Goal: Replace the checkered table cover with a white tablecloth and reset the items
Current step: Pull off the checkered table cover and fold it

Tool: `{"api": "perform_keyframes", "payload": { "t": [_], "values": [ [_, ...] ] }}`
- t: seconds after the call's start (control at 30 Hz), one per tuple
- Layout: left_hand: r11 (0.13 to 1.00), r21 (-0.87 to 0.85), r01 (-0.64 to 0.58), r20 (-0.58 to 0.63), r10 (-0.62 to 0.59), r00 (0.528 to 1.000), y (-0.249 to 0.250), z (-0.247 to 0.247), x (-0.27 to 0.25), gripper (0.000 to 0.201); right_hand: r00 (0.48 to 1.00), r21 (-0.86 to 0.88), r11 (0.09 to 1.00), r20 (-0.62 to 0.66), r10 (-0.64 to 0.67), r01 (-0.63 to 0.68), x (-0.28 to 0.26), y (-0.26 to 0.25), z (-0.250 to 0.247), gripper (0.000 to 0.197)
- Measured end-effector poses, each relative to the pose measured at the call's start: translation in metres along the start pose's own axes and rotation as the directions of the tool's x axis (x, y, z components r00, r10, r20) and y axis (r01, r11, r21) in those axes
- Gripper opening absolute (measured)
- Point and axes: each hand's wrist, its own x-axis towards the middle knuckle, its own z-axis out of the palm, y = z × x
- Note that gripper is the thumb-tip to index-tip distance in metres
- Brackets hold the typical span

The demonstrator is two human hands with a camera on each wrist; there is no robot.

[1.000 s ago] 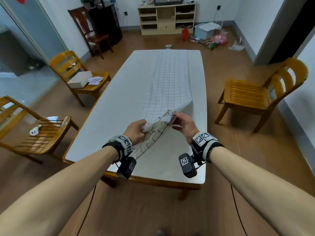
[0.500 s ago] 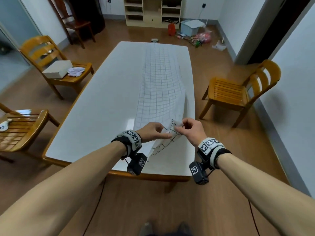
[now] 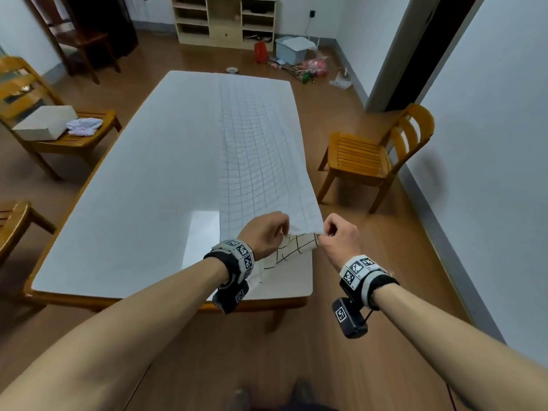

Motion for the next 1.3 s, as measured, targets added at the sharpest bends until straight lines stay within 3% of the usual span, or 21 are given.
{"api": "perform_keyframes", "payload": {
  "t": [0.17,0.3,0.4,0.47,0.57,0.63,0.7,0.83,0.93,1.23,1.3],
  "values": [
    [0.999,-0.038,-0.021,0.168,0.027,0.985,0.004,0.04,-0.02,0.007,0.988,-0.037,0.987,0.005,0.156,-0.156,-0.024,0.042,0.008,0.028],
    [0.997,-0.015,0.073,0.355,-0.063,0.933,-0.005,0.086,-0.041,0.025,0.952,-0.192,0.939,0.06,0.301,-0.285,-0.051,0.09,0.017,0.039],
    [0.985,0.089,0.148,0.42,-0.172,0.891,-0.017,0.117,-0.061,0.031,0.93,-0.312,0.908,0.144,0.338,-0.281,-0.072,0.129,0.025,0.044],
    [0.973,0.116,0.198,0.399,-0.228,0.888,-0.026,0.133,-0.075,0.035,0.907,-0.375,0.883,0.197,0.372,-0.281,-0.085,0.151,0.03,0.042],
    [0.947,0.187,0.261,0.379,-0.315,0.87,-0.042,0.149,-0.092,0.048,0.895,-0.338,0.89,0.218,0.389,-0.305,-0.092,0.174,0.039,0.012],
    [0.926,0.261,0.274,0.388,-0.36,0.848,-0.054,0.157,-0.101,0.056,0.903,-0.316,0.91,0.248,0.351,-0.267,-0.091,0.186,0.049,0.036],
    [0.909,0.32,0.268,0.392,-0.384,0.836,-0.064,0.164,-0.109,0.058,0.908,-0.303,0.926,0.278,0.313,-0.226,-0.084,0.193,0.06,0.044],
    [0.893,0.337,0.299,0.38,-0.42,0.824,-0.073,0.173,-0.115,0.064,0.923,-0.273,0.952,0.313,0.222,-0.136,-0.072,0.203,0.08,0.028],
    [0.888,0.32,0.331,0.369,-0.439,0.819,-0.074,0.174,-0.113,0.064,0.916,-0.233,0.96,0.33,0.23,-0.157,-0.066,0.21,0.087,0.013],
    [0.886,0.308,0.347,0.381,-0.45,0.808,-0.071,0.164,-0.108,0.055,0.928,-0.101,0.961,0.253,0.273,-0.255,-0.074,0.225,0.069,0.02],
    [0.894,0.252,0.371,0.315,-0.439,0.842,-0.069,0.157,-0.107,0.046,0.926,-0.088,0.954,0.23,0.3,-0.287,-0.07,0.222,0.068,0.017]
  ]
}}
